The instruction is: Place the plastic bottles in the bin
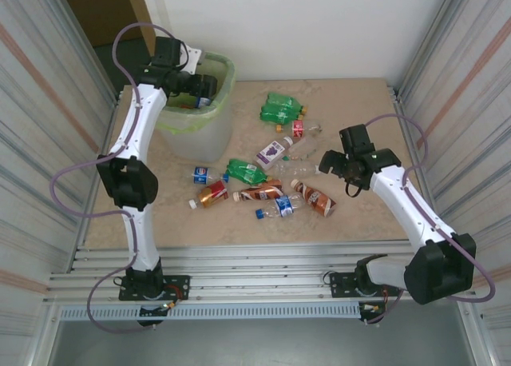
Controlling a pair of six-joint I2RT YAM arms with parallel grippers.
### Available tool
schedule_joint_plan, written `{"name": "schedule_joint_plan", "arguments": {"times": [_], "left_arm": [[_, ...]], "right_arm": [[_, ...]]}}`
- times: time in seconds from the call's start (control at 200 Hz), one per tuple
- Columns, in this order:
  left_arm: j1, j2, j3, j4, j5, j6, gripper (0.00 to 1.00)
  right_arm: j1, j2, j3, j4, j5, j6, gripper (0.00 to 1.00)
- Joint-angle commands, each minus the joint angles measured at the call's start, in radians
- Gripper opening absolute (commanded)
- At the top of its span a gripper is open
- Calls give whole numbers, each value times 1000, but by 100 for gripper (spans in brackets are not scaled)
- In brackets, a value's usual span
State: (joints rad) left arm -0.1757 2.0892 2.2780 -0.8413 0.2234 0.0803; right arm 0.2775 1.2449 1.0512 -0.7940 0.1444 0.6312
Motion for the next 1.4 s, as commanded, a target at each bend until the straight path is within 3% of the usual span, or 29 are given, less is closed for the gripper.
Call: {"name": "schedule_joint_plan", "arguments": {"times": [0.0,0.336,0.661,1.072,1.207,1.393], "left_arm": [[9,-20,38,-19,8,-3,84],[10,-134,10,1,-12,-18,96],[7,-396,-292,152,50,-86,99],[-57,-837,-881,486,66,-260,99],[-59,-909,-979,544,54,-293,99],[-59,-916,-989,537,40,-298,99]], "right_arm": [[11,-5,16,-41,32,-43,98],[11,-128,-83,52,-109,-117,97],[39,-134,-138,-13,-170,-156,99],[115,80,-92,-24,-109,-162,94],[157,163,-59,-54,-57,-170,92],[168,241,-60,-36,-47,-176,92]]}}
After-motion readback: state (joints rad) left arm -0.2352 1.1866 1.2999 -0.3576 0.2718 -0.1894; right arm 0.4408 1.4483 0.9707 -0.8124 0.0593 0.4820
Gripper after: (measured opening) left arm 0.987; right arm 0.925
